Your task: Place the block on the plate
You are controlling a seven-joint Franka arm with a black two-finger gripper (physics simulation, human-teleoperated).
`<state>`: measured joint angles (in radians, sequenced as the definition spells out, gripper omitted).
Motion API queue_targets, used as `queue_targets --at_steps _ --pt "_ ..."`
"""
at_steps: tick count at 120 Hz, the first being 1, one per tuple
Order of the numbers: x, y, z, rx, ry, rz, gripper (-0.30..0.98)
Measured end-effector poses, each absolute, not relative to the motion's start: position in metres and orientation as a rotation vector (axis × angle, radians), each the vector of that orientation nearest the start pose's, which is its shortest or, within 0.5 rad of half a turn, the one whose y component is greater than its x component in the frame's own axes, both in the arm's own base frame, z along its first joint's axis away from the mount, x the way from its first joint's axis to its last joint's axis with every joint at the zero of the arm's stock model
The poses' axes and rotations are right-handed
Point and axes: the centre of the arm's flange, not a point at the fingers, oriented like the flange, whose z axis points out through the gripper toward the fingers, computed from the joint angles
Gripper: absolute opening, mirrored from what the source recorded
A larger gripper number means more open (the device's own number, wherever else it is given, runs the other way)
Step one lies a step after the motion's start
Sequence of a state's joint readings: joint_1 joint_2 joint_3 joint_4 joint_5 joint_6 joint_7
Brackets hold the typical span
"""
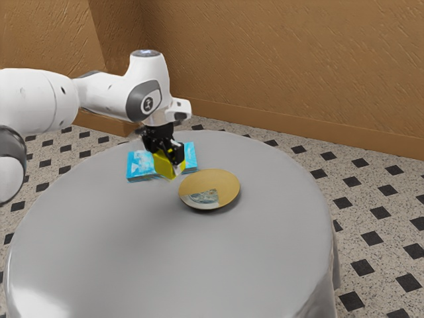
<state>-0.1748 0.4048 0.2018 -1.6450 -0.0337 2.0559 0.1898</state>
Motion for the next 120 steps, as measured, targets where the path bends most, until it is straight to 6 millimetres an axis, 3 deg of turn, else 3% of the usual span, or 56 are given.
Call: queue_targets --at_steps 16,31,96,120 --pt "0.708 -0.025 0.400 -3.056 0.308 -0.062 0.32" --pt "0.730 -0.041 0.383 -3.050 0.340 -0.025 0.32" --pt "0.740 -0.056 0.323 -3.050 0.375 0.120 0.28" --pt "0.740 -0.059 0.319 -3.057 0.386 0.132 0.51"
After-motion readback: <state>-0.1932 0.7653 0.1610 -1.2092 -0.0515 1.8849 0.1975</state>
